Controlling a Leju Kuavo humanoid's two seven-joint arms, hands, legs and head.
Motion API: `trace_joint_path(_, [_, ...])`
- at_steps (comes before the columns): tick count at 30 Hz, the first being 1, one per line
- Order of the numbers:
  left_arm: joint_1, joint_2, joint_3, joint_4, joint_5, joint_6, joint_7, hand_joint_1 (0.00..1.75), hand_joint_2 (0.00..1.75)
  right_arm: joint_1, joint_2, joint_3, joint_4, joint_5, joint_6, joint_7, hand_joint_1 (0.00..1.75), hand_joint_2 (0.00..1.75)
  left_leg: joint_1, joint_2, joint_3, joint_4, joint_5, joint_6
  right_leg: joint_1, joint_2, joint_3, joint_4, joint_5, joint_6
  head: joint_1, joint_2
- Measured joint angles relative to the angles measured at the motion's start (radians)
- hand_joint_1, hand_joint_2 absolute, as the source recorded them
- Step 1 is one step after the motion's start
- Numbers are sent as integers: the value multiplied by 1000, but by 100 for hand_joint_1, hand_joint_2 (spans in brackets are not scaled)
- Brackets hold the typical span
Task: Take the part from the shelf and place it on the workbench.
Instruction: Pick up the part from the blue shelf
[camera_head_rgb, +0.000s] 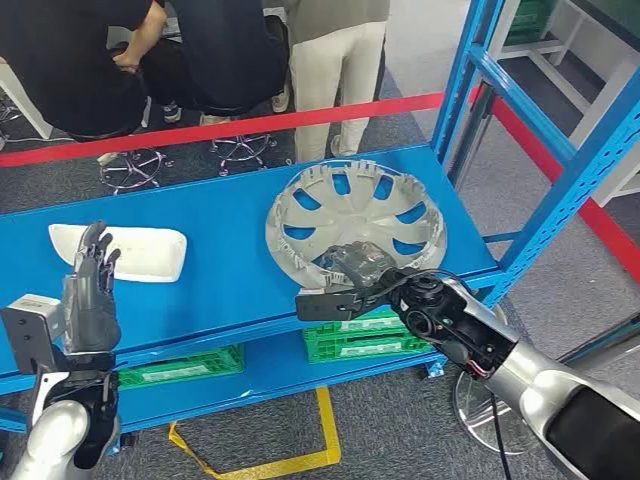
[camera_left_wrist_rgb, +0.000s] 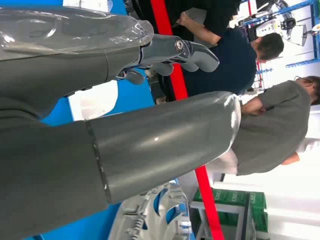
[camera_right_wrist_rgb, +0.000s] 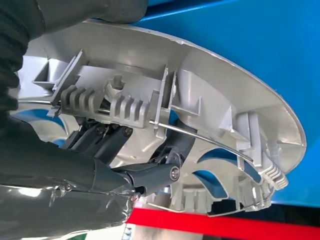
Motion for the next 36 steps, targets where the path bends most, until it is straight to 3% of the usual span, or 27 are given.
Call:
trace_joint_path(8, [3, 0, 1, 0, -10, 17, 21, 0, 0, -13, 0, -30, -125, -140, 42, 60, 175, 175, 0, 0, -1, 0, 0, 0, 0, 0, -1, 0, 0, 0, 1, 0])
trace_joint_path(21, [12, 0, 6, -2, -19, 16, 34, 0, 0, -61, 0, -72, -285, -210, 44, 89, 175, 175, 0, -1, -2, 0, 0, 0, 0, -1, -1, 0, 0, 0, 0, 0])
trace_joint_path(29, [30, 0, 11, -9, -26, 18, 38, 0, 0, -93, 0, -171, -344, -219, -208, 30, 175, 175, 0, -2, -2, 0, 0, 0, 0, -2, -2, 0, 0, 0, 0, 0])
trace_joint_path(36, [31, -2, 11, -10, -24, 9, 28, 0, 0, -63, 0, -248, -390, -160, -400, -33, 175, 175, 0, -2, -2, 0, 0, 0, 0, -1, -2, 0, 0, 0, 1, 0])
